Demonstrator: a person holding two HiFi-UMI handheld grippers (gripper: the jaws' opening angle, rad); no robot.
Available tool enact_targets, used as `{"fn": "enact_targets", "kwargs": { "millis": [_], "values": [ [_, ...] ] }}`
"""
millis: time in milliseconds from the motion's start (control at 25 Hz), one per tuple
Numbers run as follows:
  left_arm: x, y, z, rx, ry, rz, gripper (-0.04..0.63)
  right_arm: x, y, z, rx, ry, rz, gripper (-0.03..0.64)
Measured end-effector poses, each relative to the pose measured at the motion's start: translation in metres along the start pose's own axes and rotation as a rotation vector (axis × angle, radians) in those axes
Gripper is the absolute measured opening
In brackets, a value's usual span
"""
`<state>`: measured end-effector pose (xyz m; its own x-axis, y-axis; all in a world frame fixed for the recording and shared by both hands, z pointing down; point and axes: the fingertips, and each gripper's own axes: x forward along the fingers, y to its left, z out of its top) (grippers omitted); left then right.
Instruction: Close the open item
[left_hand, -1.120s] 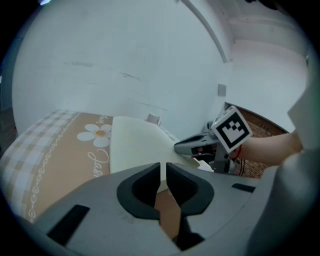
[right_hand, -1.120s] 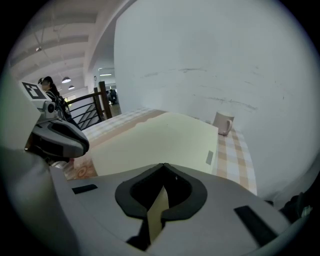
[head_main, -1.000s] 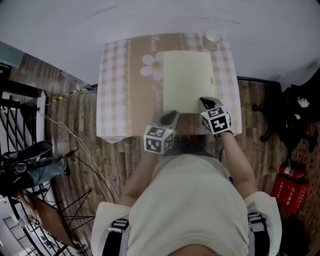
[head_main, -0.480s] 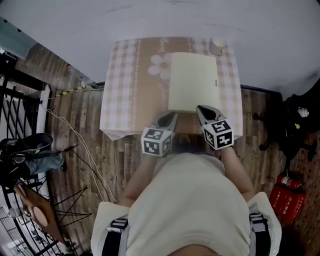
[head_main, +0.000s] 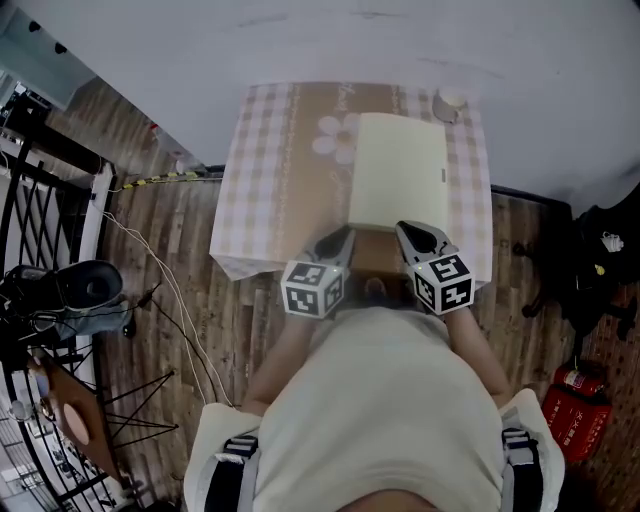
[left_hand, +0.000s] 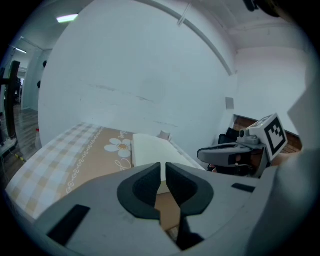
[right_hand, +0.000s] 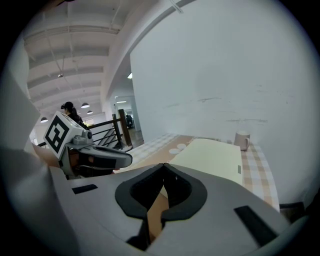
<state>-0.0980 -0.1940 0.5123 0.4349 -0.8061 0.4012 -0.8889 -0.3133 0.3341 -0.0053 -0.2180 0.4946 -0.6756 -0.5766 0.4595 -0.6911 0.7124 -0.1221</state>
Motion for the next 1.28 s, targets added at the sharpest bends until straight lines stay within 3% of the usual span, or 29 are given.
{"fn": "enact_targets", "kwargs": {
  "millis": [1280],
  "values": [
    [0.015,0.004,0.003,-0.003,0.006,-0.008,0.029,0.013,-0.009,0.009,-0.042,-0.022,0.036,-0.001]
  ]
}}
